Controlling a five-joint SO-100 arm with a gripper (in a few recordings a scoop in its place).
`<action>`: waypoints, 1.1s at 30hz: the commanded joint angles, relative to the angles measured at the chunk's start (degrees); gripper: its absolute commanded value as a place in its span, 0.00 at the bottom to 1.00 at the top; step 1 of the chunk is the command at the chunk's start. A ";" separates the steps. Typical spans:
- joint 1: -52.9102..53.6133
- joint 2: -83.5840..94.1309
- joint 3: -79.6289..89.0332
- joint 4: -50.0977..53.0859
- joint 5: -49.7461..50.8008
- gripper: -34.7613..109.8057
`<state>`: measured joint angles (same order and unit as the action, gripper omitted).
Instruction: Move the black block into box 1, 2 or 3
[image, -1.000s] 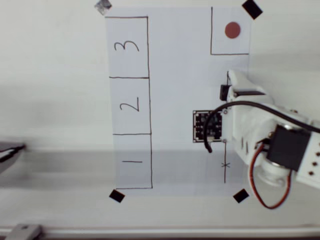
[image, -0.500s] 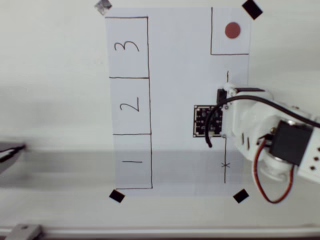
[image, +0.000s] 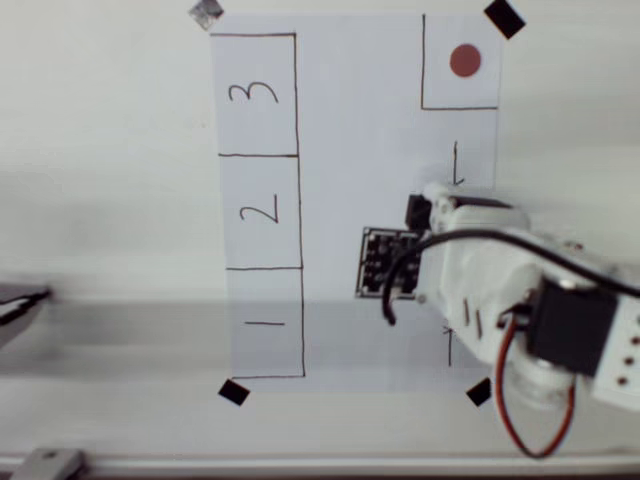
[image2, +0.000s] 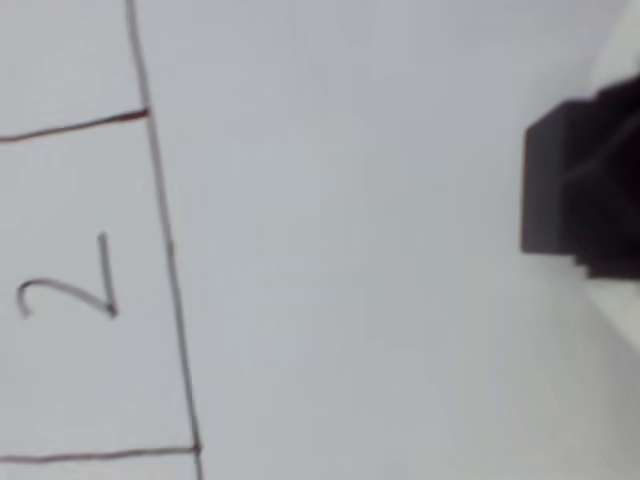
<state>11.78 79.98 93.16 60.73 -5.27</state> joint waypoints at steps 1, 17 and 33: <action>-0.44 -0.97 -8.61 0.62 2.99 0.24; -1.49 -21.97 -38.32 0.62 9.05 0.24; -1.49 -39.20 -64.42 0.26 12.57 0.24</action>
<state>10.20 39.73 35.16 60.91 6.68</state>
